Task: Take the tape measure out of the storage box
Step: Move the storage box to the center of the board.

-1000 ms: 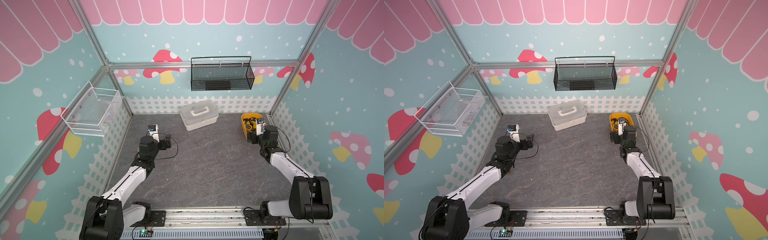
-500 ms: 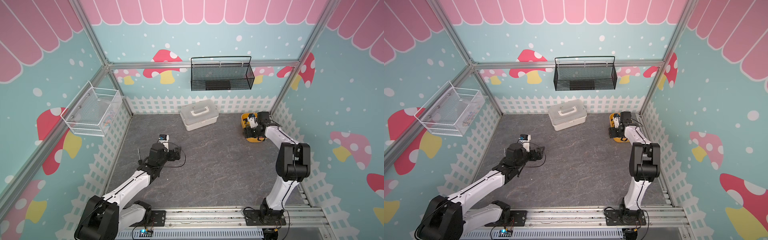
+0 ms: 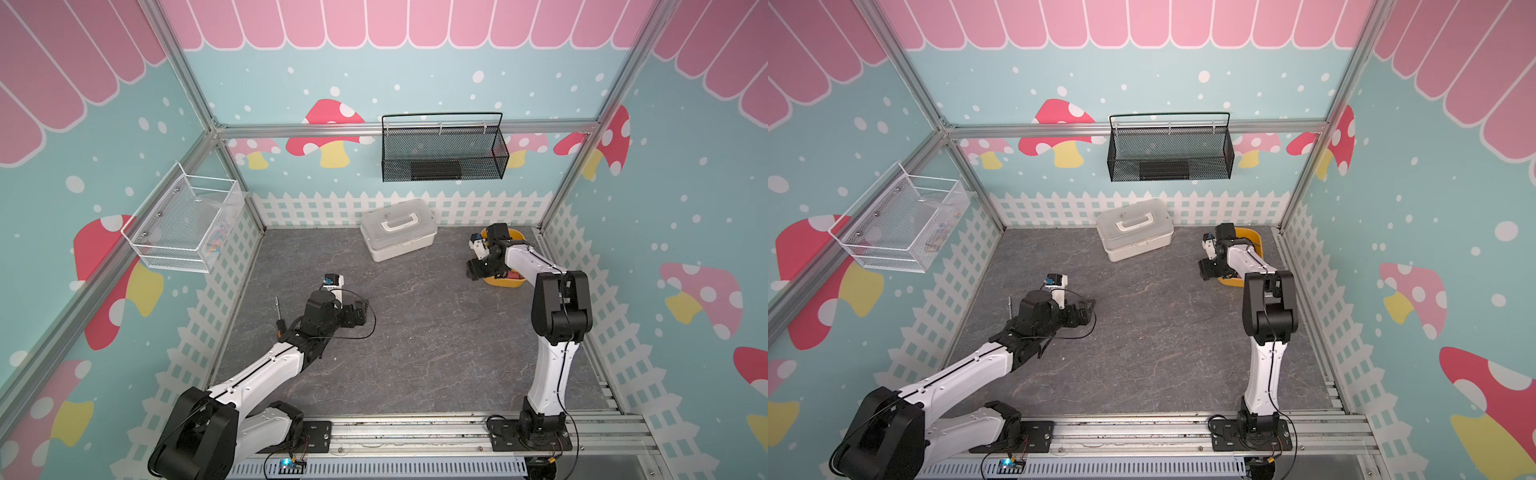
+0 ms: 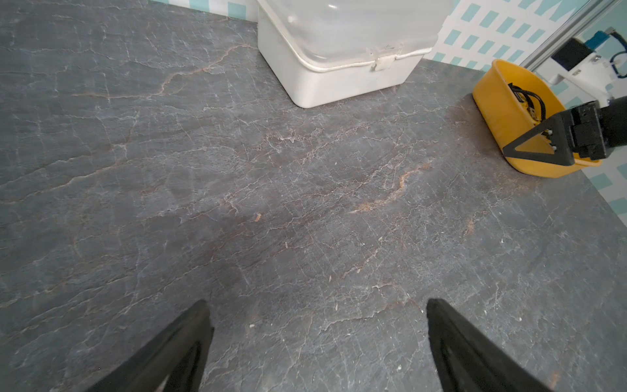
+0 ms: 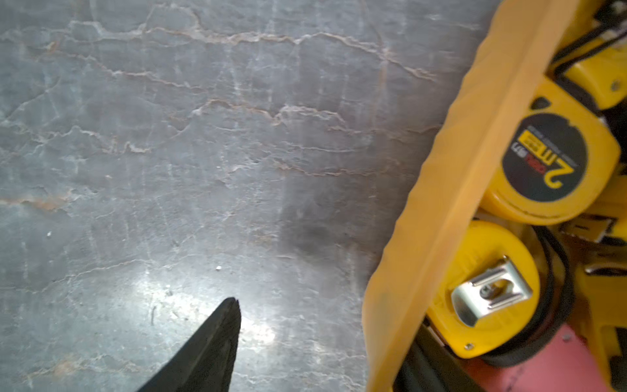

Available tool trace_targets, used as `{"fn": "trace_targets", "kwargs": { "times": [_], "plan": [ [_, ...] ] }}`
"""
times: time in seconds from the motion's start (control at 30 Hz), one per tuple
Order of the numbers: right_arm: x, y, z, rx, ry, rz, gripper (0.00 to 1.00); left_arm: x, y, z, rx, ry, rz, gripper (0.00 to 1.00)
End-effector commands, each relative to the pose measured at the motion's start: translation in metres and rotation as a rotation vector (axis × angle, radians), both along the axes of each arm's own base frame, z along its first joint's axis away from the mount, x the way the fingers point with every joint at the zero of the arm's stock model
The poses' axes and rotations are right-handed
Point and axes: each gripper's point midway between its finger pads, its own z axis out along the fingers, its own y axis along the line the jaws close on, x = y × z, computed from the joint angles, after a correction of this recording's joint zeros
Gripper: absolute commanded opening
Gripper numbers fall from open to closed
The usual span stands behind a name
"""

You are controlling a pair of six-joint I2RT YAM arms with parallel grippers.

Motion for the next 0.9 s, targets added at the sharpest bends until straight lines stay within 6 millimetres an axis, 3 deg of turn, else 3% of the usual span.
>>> {"fn": "trace_targets", "kwargs": {
  "times": [0.0, 0.27, 0.57, 0.87],
  "plan": [
    [-0.031, 0.029, -0.016, 0.03, 0.103, 0.064, 0.66, -0.004, -0.001, -0.009, -0.004, 0.032, 0.004, 0.99],
    [-0.08, 0.081, -0.009, 0.088, 0.145, 0.163, 0.63, -0.002, 0.006, -0.012, 0.003, 0.042, 0.055, 0.99],
    [-0.153, 0.159, 0.001, 0.123, 0.198, 0.303, 0.62, 0.001, 0.011, -0.01, -0.043, 0.029, 0.118, 0.99],
    [-0.213, 0.228, 0.001, 0.128, 0.236, 0.411, 0.61, -0.003, 0.022, -0.015, -0.015, 0.05, 0.169, 0.99]
  ]
}}
